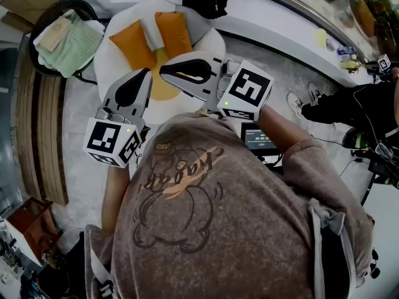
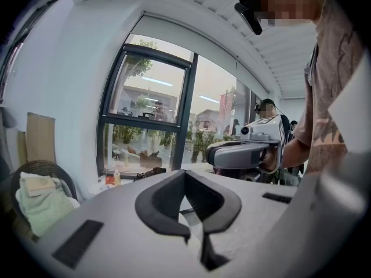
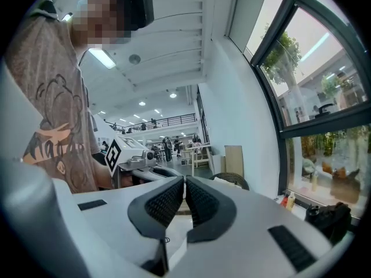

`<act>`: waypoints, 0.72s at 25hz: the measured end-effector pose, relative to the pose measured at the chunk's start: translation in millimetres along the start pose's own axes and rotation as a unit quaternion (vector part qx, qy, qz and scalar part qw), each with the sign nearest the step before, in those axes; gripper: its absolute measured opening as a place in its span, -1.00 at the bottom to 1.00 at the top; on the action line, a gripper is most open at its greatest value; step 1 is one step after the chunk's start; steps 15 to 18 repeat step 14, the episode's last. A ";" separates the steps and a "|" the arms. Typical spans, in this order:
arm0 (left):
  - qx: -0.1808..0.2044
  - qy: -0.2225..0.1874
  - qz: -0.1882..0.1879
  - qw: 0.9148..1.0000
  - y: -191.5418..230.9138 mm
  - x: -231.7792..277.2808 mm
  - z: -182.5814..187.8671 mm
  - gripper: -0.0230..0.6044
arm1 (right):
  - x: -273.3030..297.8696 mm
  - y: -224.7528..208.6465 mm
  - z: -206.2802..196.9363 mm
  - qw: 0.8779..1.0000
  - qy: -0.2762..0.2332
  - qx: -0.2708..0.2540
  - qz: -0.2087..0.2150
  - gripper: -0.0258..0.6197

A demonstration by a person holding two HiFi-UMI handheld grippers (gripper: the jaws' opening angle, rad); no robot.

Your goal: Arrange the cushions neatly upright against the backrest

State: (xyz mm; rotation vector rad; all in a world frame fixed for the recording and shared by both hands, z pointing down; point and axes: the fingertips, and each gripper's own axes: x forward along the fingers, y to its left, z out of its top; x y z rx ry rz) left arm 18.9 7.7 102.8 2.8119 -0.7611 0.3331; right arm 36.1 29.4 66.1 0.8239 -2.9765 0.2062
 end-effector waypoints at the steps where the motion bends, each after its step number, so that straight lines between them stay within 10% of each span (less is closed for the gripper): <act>1: -0.001 -0.001 0.001 1.000 0.7 0.4 -0.7 -0.91 | 0.2 -0.9 -0.7 1.000 0.000 0.000 0.000 -0.84; 18: -0.009 0.003 0.004 1.000 3.2 6.8 -2.5 -0.91 | 3.9 -10.0 3.2 1.000 -0.002 0.001 0.012 -0.84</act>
